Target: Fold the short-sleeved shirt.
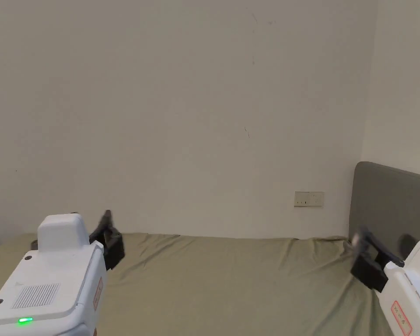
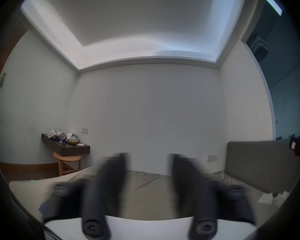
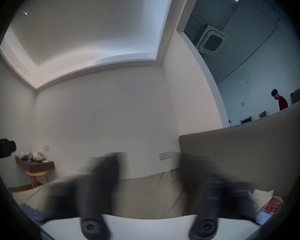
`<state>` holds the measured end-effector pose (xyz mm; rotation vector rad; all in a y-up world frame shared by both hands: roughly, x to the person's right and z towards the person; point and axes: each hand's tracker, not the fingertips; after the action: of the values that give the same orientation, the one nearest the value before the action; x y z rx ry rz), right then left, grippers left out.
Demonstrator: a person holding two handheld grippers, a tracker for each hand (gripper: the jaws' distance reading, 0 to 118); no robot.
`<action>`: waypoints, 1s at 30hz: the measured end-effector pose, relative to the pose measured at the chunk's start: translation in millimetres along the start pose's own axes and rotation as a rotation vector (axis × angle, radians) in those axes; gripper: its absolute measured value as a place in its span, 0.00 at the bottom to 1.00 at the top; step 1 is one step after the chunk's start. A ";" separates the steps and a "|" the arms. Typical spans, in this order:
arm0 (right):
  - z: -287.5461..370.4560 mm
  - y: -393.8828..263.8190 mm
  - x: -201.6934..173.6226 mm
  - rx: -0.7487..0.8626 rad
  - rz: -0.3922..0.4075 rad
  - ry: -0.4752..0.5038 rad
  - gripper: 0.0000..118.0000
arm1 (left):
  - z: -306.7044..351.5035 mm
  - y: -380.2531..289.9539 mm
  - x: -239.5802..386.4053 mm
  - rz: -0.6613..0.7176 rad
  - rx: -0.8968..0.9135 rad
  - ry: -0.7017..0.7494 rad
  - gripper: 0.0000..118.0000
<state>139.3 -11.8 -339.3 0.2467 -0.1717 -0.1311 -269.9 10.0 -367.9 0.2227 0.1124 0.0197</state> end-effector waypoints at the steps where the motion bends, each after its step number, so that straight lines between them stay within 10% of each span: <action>1: 0.3 3.2 -5.2 -0.030 0.053 -0.056 0.00 | -3.6 -1.3 2.3 -0.035 -0.027 0.013 0.00; 7: -5.0 -9.4 18.3 -0.134 0.072 -0.126 0.00 | -7.2 -10.0 0.5 -0.034 -0.087 0.019 0.00; 13: -4.7 -9.1 -28.7 -0.168 0.049 0.028 0.00 | 7.4 -1.5 -34.3 -0.069 -0.073 0.086 0.00; 30: 38.2 -59.8 -385.3 -0.239 -0.020 0.897 0.00 | 257.3 57.5 -313.9 -0.165 -0.045 0.945 0.00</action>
<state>-250.6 -20.3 -376.7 0.0515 0.7345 -0.0503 -553.0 -0.4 -71.6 0.1429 1.0695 -0.0386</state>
